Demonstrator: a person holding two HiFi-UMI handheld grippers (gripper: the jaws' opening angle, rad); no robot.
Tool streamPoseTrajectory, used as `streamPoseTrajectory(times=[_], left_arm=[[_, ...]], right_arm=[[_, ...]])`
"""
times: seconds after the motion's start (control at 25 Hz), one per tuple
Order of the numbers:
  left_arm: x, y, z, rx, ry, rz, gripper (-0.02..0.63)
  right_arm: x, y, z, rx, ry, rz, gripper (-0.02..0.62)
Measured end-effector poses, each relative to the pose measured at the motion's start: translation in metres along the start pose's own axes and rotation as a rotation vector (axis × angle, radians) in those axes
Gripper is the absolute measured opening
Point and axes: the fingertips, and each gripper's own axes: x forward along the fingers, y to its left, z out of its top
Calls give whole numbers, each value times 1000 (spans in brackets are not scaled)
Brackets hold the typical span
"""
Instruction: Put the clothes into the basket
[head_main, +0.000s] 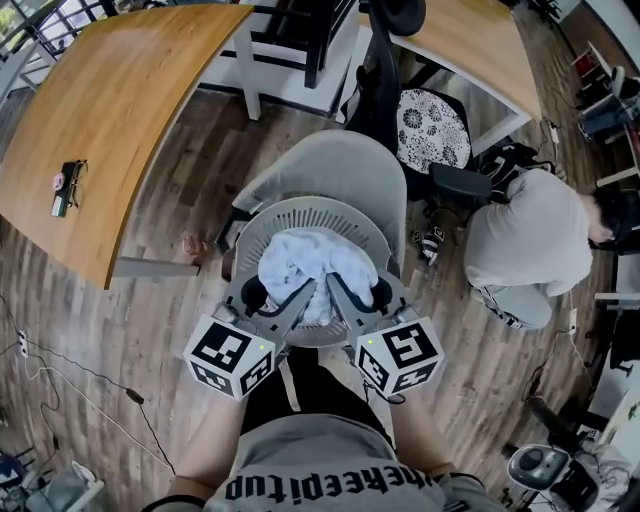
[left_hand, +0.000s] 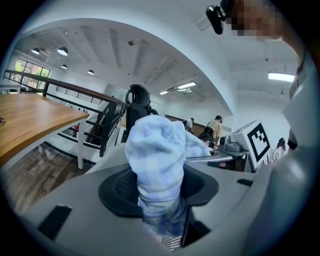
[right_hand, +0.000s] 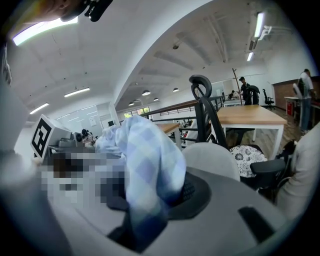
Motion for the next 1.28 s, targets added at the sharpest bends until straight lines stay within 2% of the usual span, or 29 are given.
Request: streamPoseTrajectory(times=[0.72, 1.28], left_arm=[[15, 17, -60, -52, 132, 17, 198], [18, 23, -84, -49, 171, 26, 212]], right_arm=[[22, -10, -62, 83, 134, -6, 150], [27, -16, -87, 132, 172, -29, 176]])
